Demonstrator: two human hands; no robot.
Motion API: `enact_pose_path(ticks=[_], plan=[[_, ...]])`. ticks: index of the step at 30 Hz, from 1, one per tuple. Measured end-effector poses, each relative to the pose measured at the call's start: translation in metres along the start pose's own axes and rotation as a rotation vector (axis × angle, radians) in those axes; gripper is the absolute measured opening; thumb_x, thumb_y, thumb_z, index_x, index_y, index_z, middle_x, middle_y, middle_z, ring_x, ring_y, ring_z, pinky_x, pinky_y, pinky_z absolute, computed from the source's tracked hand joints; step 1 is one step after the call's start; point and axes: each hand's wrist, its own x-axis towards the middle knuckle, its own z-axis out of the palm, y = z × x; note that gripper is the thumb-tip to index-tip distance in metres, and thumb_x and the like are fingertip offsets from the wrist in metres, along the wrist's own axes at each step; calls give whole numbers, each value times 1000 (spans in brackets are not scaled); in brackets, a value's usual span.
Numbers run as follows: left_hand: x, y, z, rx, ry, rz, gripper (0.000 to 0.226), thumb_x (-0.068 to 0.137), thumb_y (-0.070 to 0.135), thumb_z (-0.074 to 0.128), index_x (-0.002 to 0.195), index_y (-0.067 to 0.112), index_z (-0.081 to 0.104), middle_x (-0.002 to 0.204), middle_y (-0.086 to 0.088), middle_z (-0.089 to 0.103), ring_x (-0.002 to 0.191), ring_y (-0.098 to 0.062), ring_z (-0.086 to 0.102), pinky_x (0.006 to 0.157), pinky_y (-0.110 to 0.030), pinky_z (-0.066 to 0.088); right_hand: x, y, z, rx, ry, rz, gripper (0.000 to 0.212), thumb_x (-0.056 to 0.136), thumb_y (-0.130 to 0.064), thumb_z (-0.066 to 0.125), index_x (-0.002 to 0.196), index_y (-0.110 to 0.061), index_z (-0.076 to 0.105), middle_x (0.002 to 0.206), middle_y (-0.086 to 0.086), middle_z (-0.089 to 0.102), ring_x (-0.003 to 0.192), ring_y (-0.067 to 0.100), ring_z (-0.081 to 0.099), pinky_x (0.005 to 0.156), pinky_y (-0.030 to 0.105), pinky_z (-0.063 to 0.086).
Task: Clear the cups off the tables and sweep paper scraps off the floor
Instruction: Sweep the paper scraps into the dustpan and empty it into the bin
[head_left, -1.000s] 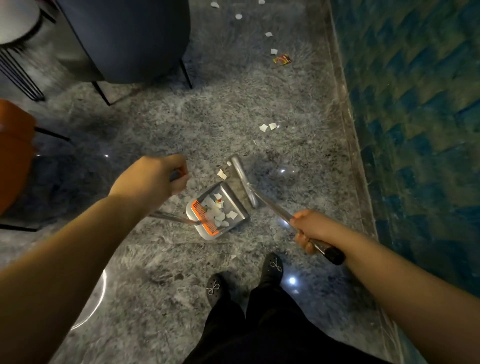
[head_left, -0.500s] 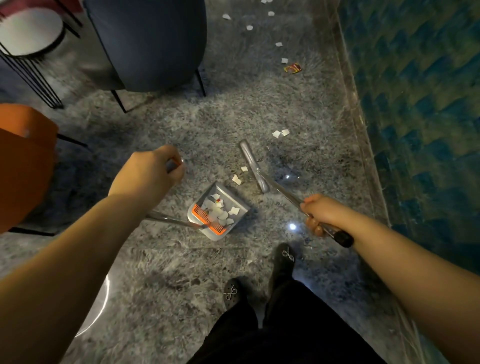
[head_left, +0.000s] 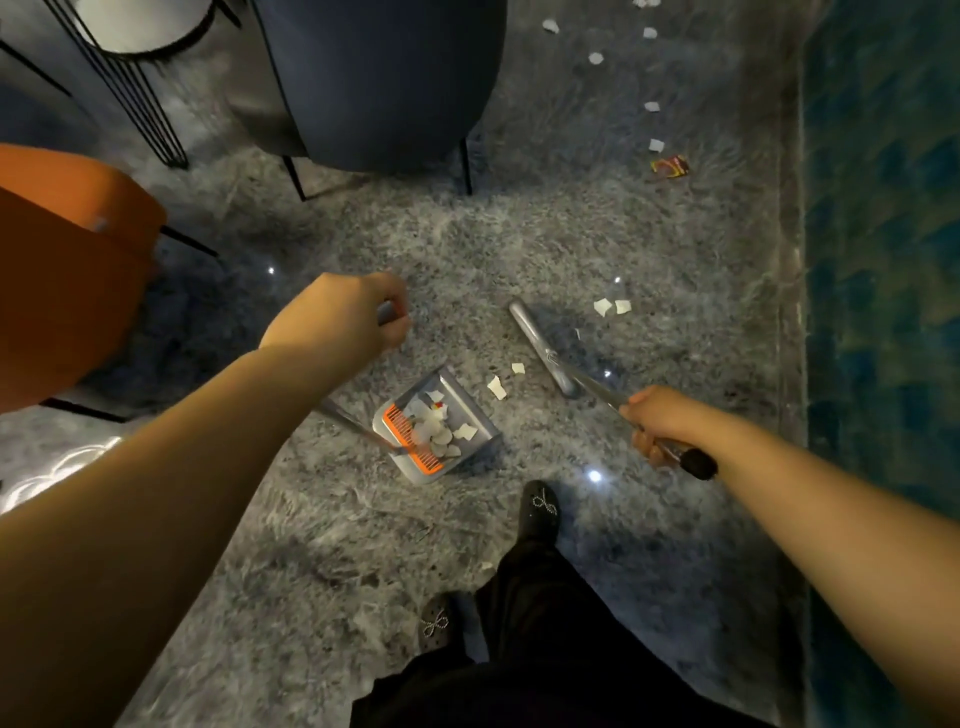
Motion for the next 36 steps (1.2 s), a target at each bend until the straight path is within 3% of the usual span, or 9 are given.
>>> enact_pose_path(ticks=[4,9,13,16,20,23,27,32,36], plan=[[30,5,-4,22,-5,-27,11,89,31,63,84,26,55,73,-4,61,70,-25,59,63,-37,51,25,-35,-21,-224,-31,-39,13,98,-6,47,102,5,54,80,26,63,52,26,53,49,27,44],[49,18,0,87,-30,-52,13,90,32,60,83,31,50,66,0,55,66,-25,57,57,-31,45,41,-60,-17,-347,-79,-99,16,99,-5,44,113,1,48,64,18,57,45,23,52,42,25,42],[56,23,-1,115,-9,-33,7,90,31,59,87,28,53,62,1,54,62,-25,58,56,-34,51,41,-66,-13,-376,-202,-104,16,99,-5,36,90,-1,49,55,16,55,43,22,52,40,23,42],[60,24,-2,115,0,-24,6,90,30,59,88,27,55,61,2,52,61,-23,57,55,-34,51,37,-61,-9,-244,-286,-65,12,101,-11,39,90,-15,41,48,9,51,39,17,46,40,22,41],[62,24,-2,111,2,-24,5,90,32,60,90,27,57,64,0,56,63,-24,58,56,-35,51,27,-56,-12,-73,-437,37,12,101,-15,36,90,-16,43,43,0,45,36,10,38,39,18,35],[63,21,0,113,7,-30,7,90,34,60,88,30,55,61,5,52,60,-20,56,52,-30,46,14,-50,-15,103,-521,120,11,103,-18,37,94,-18,43,50,0,40,36,4,34,37,13,30],[63,15,0,98,-5,-59,11,89,39,60,85,33,52,61,9,50,57,-9,49,47,-24,36,-11,-42,-12,70,-458,36,5,101,-20,44,101,-19,48,60,5,46,36,6,39,37,14,34],[56,9,-9,29,-28,-74,12,87,42,63,83,33,55,68,6,57,63,-15,56,58,-35,53,-33,-39,-10,64,-352,-45,10,101,-21,43,110,-17,47,64,8,47,36,9,42,38,16,35],[50,6,-17,-2,-3,-33,13,87,37,65,80,32,55,67,3,59,61,-17,58,56,-36,54,-35,-37,-11,154,-216,-52,17,101,-21,45,118,-18,45,69,11,50,34,9,43,36,16,35]])
